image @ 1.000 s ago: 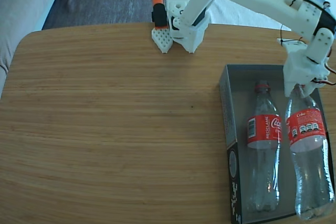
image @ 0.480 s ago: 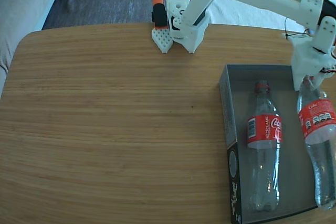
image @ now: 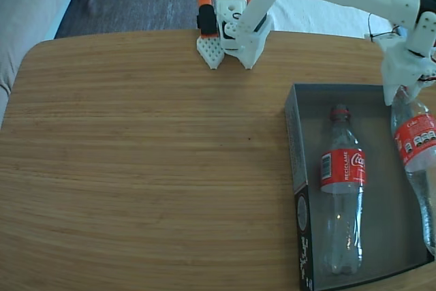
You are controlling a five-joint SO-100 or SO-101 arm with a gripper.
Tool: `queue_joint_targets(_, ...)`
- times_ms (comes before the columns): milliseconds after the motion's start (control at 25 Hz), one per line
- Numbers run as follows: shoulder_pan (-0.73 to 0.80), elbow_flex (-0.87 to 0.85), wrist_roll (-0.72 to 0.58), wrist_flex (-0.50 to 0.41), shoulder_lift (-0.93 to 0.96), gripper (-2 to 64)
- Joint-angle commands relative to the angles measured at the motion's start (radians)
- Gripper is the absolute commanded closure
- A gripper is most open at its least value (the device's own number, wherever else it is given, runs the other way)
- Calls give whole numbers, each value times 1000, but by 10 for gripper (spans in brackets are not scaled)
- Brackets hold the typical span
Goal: Grasp the bottles and put them in the box.
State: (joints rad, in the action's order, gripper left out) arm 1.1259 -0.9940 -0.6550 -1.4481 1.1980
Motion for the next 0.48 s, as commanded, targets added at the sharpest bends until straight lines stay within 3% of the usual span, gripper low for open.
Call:
queue_joint_targets(0,5,-23,-8,-5,25,618)
queue_joint_targets(440,-3,-46,0,0,32,606)
